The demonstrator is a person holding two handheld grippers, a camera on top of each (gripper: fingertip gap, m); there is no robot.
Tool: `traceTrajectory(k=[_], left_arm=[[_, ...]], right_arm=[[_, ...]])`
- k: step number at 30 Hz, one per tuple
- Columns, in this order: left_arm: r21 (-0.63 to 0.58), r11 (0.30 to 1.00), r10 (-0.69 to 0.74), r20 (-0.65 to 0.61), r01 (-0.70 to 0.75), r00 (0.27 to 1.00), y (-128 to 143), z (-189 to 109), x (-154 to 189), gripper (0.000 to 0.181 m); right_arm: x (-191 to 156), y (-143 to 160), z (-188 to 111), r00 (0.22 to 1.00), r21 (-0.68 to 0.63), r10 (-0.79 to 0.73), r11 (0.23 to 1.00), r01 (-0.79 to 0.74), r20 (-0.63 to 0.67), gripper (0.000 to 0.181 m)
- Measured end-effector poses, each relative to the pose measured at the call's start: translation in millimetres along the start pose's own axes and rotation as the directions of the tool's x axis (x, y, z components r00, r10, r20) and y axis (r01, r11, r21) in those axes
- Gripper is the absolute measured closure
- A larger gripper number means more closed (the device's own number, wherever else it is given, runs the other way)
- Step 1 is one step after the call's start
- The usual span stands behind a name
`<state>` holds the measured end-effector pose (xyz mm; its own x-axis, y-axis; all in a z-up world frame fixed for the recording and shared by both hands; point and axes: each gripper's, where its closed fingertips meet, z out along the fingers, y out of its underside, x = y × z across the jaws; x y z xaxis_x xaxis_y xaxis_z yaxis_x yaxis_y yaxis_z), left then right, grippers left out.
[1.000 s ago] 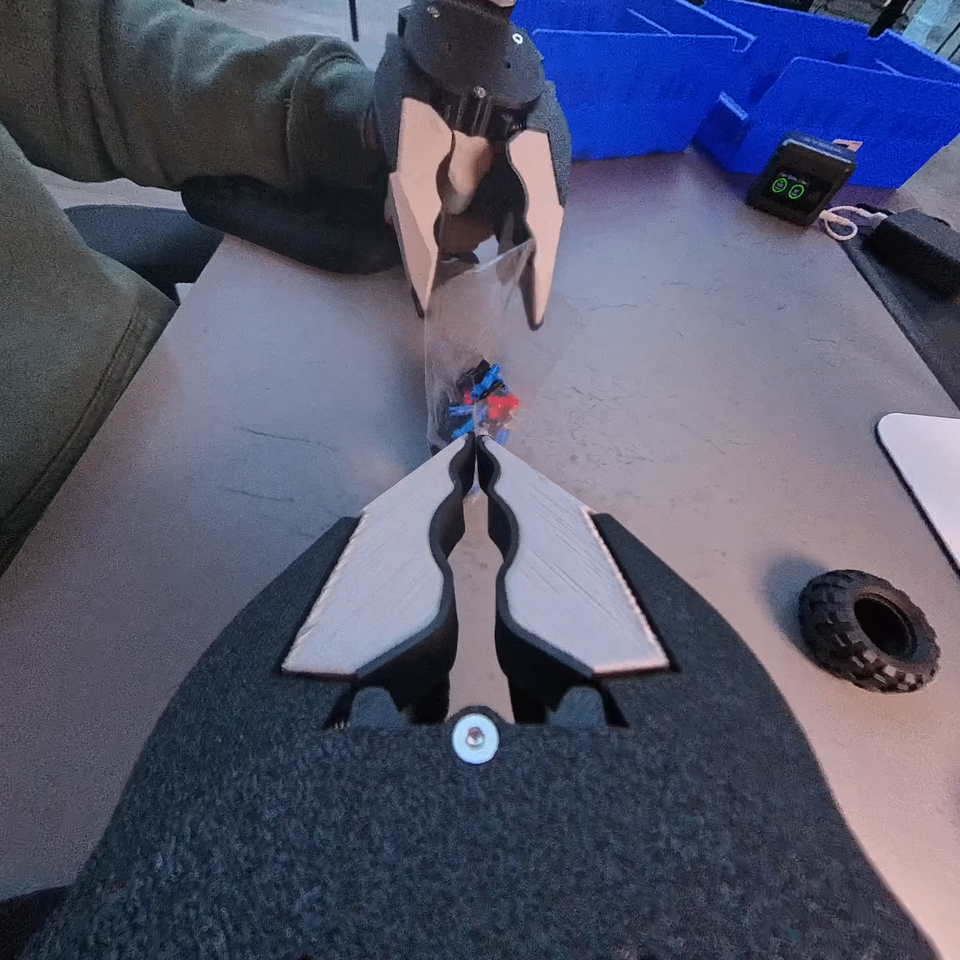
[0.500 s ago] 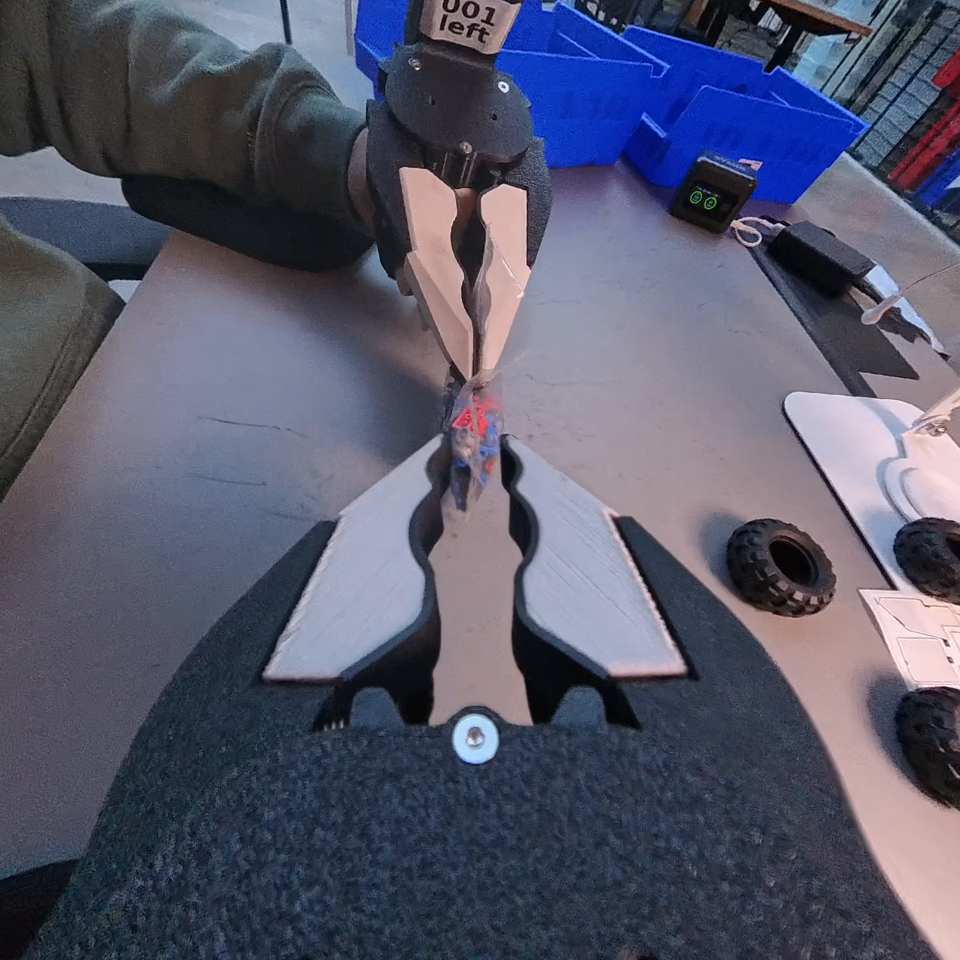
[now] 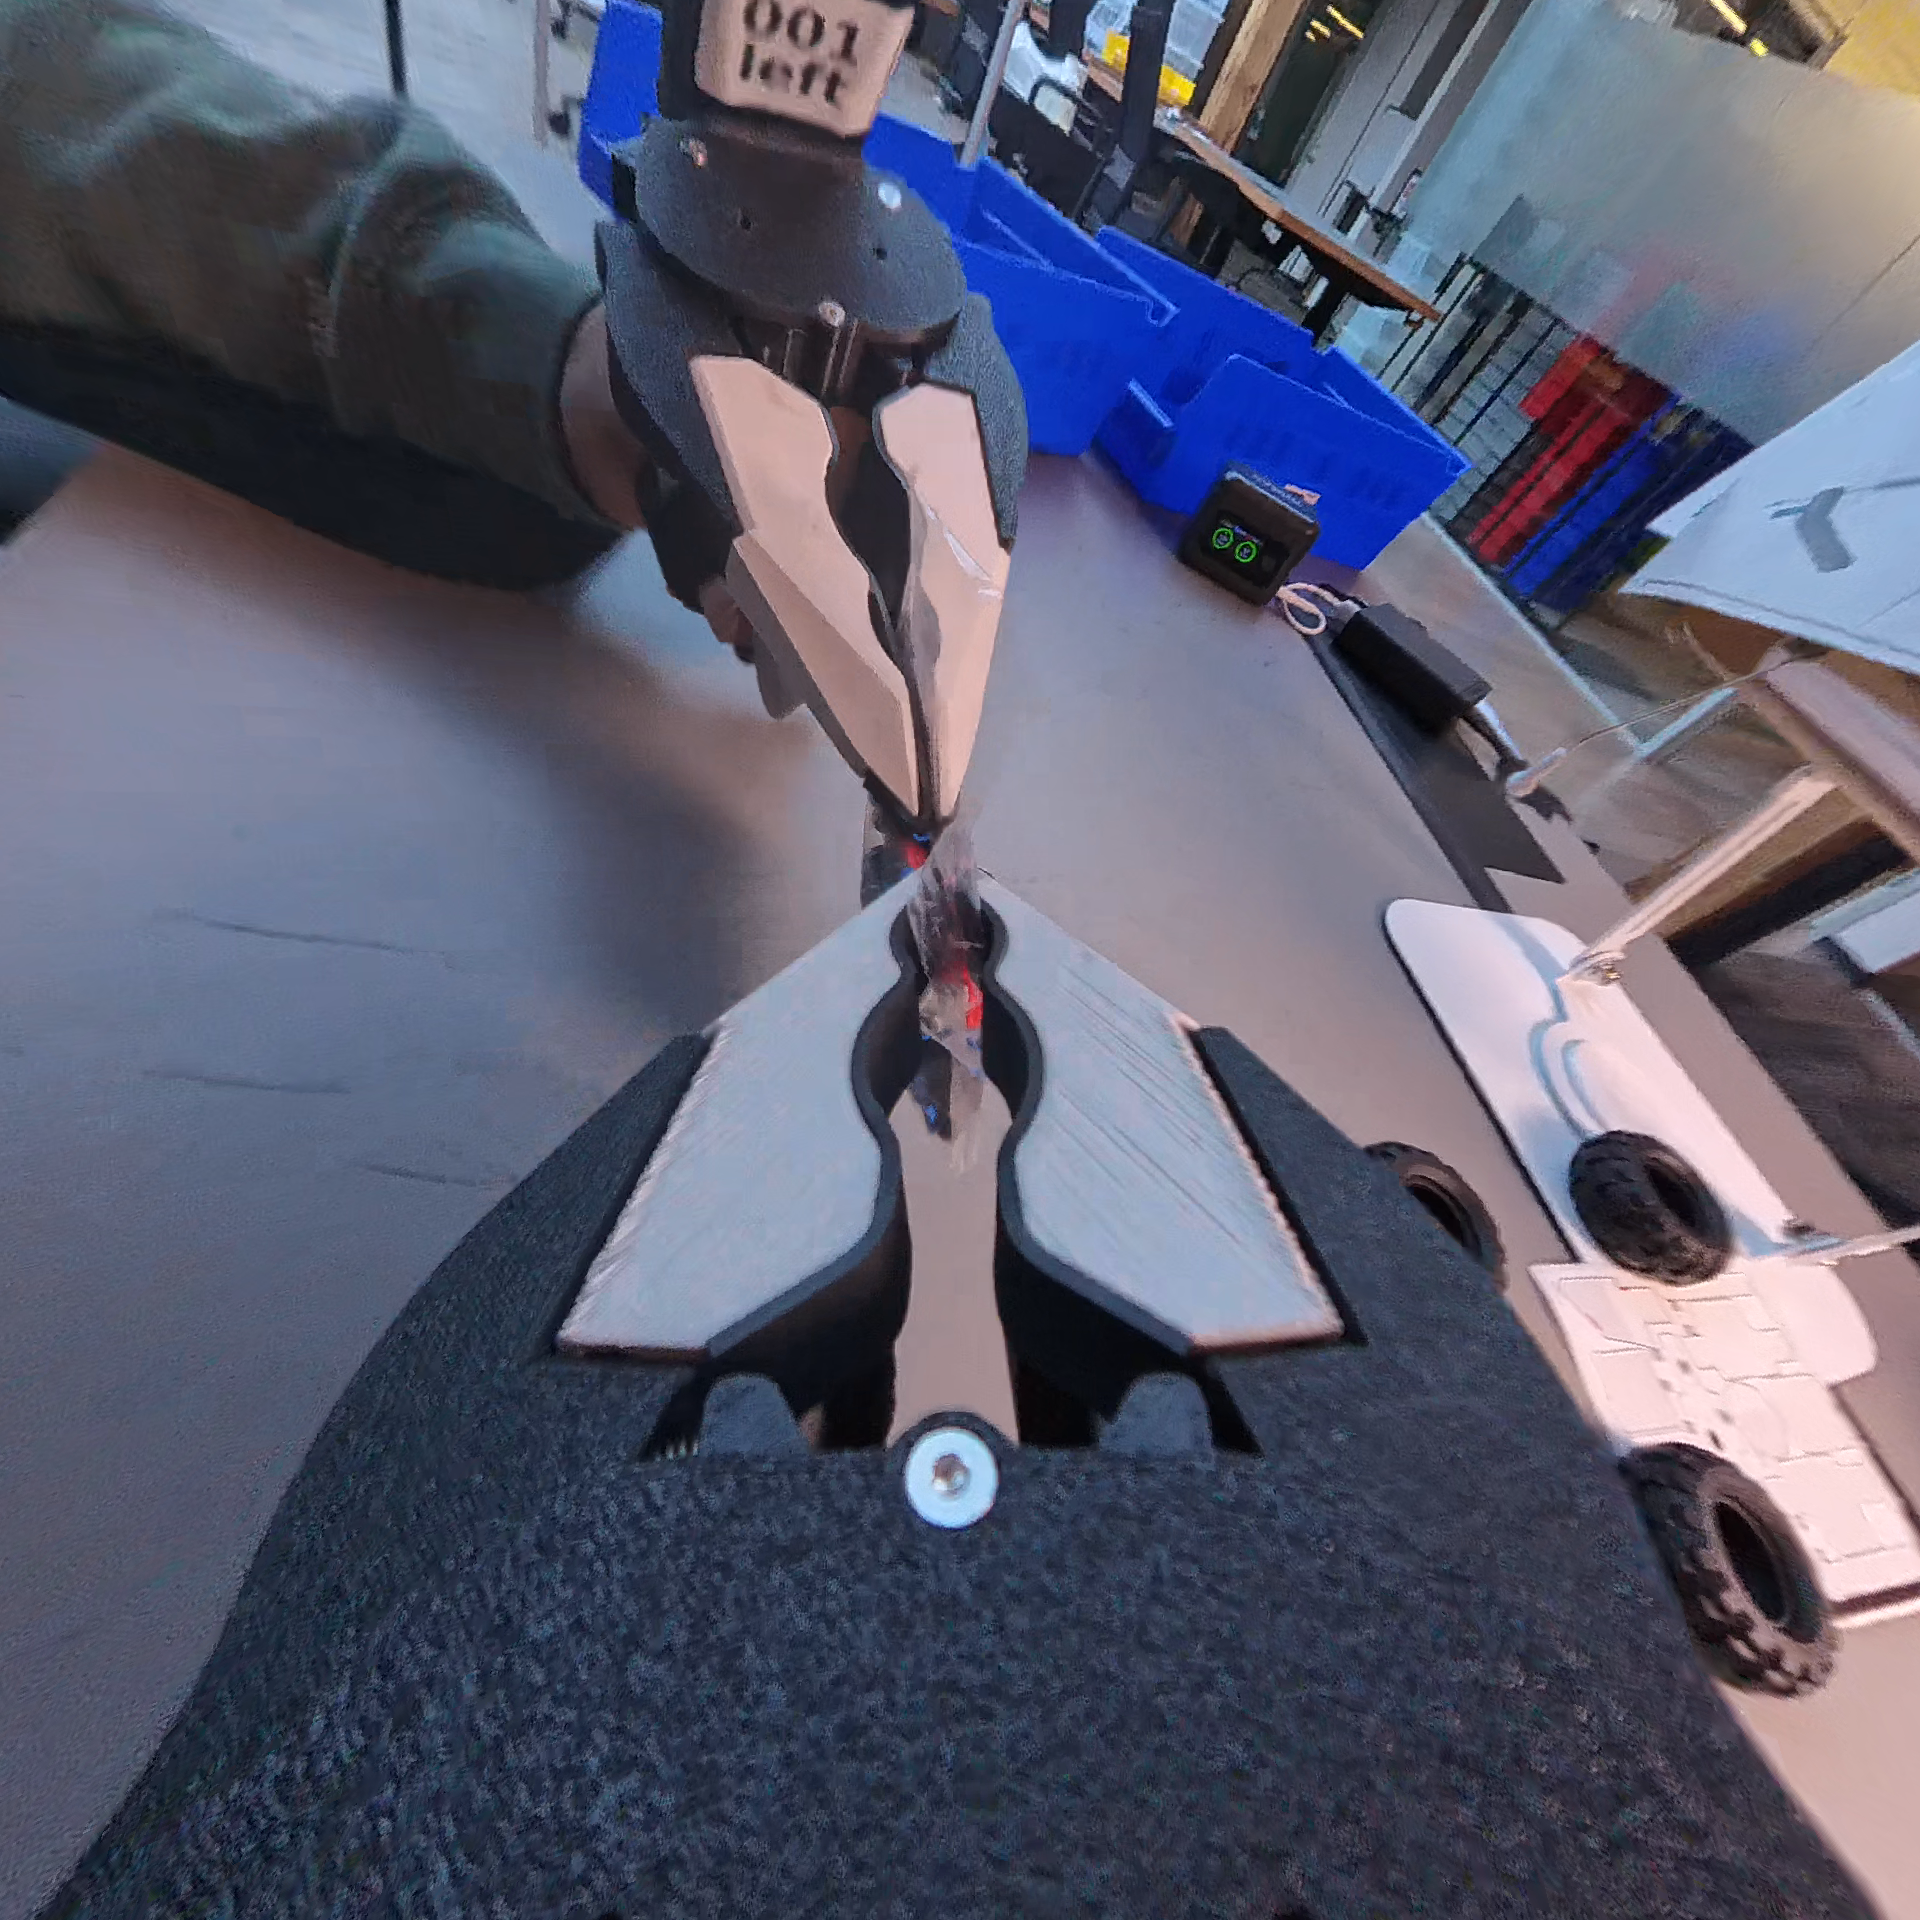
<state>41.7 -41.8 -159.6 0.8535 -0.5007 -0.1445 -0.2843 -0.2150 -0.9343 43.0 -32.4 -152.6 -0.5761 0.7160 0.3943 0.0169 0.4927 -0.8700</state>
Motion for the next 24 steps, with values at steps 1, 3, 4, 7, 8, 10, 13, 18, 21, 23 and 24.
traceTrajectory(k=[1,3,4,7,8,10,13,18,21,23,24], left_arm=[[-0.045,0.997,0.063,0.018,-0.062,0.998,8,1,-1,0.181],[-0.157,0.971,0.185,0.004,-0.182,0.983,30,5,6,0.181],[-0.198,0.955,0.222,-0.018,-0.222,0.975,39,6,13,0.181],[-0.264,0.939,0.204,-0.085,-0.220,0.975,55,7,32,0.181],[-0.286,0.942,0.154,-0.103,-0.177,0.983,58,7,36,0.181],[-0.329,0.943,0.002,-0.150,-0.052,0.989,63,6,43,0.181],[-0.365,0.896,-0.334,-0.183,0.252,0.925,60,5,47,0.181],[-0.385,0.682,-0.712,-0.158,0.621,0.684,56,2,39,0.181],[-0.394,0.652,-0.738,-0.135,0.648,0.661,57,3,39,0.181],[-0.396,0.652,-0.735,-0.122,0.646,0.667,58,4,37,0.181],[-0.401,0.654,-0.732,-0.120,0.641,0.671,59,5,38,0.181]], right_arm=[[-3,8,3,0.998,-0.039,-0.068,0.997,0.067,-0.009,0.179],[-20,27,8,0.991,-0.114,-0.124,0.985,0.129,0.050,0.179],[-29,34,10,0.990,-0.125,-0.115,0.984,0.125,0.084,0.179],[-45,45,9,0.984,-0.193,-0.107,0.972,0.134,0.142,0.181],[-48,48,10,0.985,-0.219,-0.081,0.969,0.113,0.152,0.181],[-57,51,10,0.981,-0.276,0.020,0.960,0.035,0.195,0.181],[-61,50,8,0.937,-0.331,0.267,0.926,-0.183,0.227,0.181],[-61,45,10,0.683,-0.401,0.694,0.706,-0.584,0.229,0.181],[-61,45,10,0.535,-0.427,0.810,0.583,-0.691,0.240,0.181],[-60,45,10,0.511,-0.433,0.830,0.554,-0.711,0.223,0.181],[-60,46,9,0.523,-0.435,0.825,0.560,-0.705,0.215,0.181]])
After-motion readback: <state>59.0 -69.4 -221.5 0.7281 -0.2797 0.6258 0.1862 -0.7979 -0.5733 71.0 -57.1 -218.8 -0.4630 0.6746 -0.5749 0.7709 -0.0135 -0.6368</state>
